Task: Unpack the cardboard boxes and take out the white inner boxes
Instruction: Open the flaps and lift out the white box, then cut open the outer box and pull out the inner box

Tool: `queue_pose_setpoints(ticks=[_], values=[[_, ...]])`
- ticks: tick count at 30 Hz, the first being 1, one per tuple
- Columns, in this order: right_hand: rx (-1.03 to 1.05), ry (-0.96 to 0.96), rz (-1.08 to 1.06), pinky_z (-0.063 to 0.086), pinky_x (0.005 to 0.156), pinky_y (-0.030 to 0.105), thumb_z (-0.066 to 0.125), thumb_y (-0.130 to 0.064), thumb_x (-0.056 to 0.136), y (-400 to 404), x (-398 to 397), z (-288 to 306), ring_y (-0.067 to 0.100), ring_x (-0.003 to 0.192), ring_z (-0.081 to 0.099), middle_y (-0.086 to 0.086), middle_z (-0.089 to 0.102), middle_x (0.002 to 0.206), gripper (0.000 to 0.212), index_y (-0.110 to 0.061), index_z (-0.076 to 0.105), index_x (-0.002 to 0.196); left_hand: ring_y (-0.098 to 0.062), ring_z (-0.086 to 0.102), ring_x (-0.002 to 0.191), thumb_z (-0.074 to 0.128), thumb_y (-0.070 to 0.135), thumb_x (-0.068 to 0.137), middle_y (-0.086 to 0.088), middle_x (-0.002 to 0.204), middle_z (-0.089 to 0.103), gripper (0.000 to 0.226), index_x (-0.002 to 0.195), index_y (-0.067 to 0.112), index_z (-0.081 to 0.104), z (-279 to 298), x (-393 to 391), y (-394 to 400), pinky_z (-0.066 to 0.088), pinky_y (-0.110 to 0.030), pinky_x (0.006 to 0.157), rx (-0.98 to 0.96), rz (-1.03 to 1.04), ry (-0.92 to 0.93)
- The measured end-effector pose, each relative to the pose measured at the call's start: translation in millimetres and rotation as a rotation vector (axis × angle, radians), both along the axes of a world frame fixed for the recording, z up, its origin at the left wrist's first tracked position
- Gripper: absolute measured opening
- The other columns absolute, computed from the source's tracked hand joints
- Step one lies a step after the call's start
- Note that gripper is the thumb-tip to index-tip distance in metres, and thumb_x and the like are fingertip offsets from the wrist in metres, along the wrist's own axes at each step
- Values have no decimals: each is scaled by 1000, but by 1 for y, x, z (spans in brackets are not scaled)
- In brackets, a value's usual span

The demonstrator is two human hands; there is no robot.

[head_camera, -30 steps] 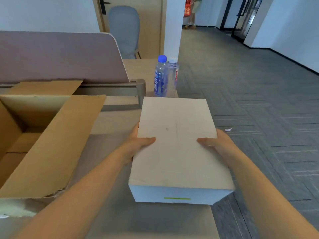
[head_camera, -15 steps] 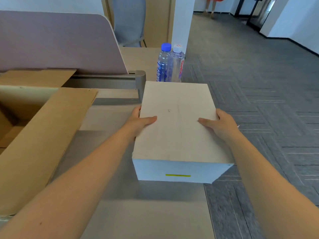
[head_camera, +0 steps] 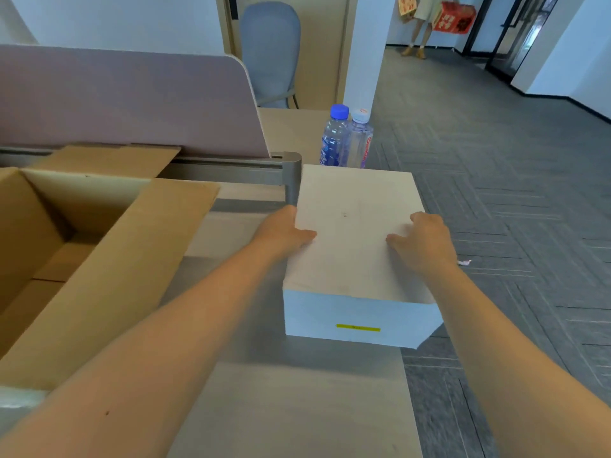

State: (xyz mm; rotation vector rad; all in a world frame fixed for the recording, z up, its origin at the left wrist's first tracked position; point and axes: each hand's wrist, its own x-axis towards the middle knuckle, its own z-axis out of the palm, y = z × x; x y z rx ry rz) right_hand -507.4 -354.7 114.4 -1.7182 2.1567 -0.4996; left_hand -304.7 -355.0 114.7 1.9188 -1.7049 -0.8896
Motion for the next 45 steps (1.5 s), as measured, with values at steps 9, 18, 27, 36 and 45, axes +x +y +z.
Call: queue_pose_setpoints(ticks=[9,18,27,36,45], values=[[-51,105,407,37,100,35,49,-26,94,30,117,61,29,124,44,13,45,136,44,-7,44,133,-24,45,124,47,31,95,-8,136,49,40,131,13,47,72,104,72,34,-32,102,-154,-72,-494],[-69,157,612,37,100,37,51,-27,92,88,250,90,29,124,42,14,43,134,45,-5,44,131,-18,41,130,49,35,95,-2,143,42,51,141,18,37,84,258,176,36,-32,106,-68,82,-564],[-2,44,611,33,106,32,49,-34,94,181,360,72,22,133,36,6,38,145,52,-13,35,140,-16,36,134,59,46,86,2,148,36,66,142,22,34,63,384,254,35,-35,107,-10,7,-449],[200,37,674,30,112,44,64,-56,75,265,406,35,23,139,24,3,23,152,88,-19,25,144,-19,8,144,75,54,65,1,157,11,107,148,22,17,28,432,317,15,-41,117,5,-208,-508],[158,248,709,17,117,41,68,-41,79,305,403,12,28,143,10,7,9,154,91,-16,12,147,-24,36,131,58,32,87,-4,145,36,56,138,18,39,-4,441,341,35,-36,103,-138,-14,-722]])
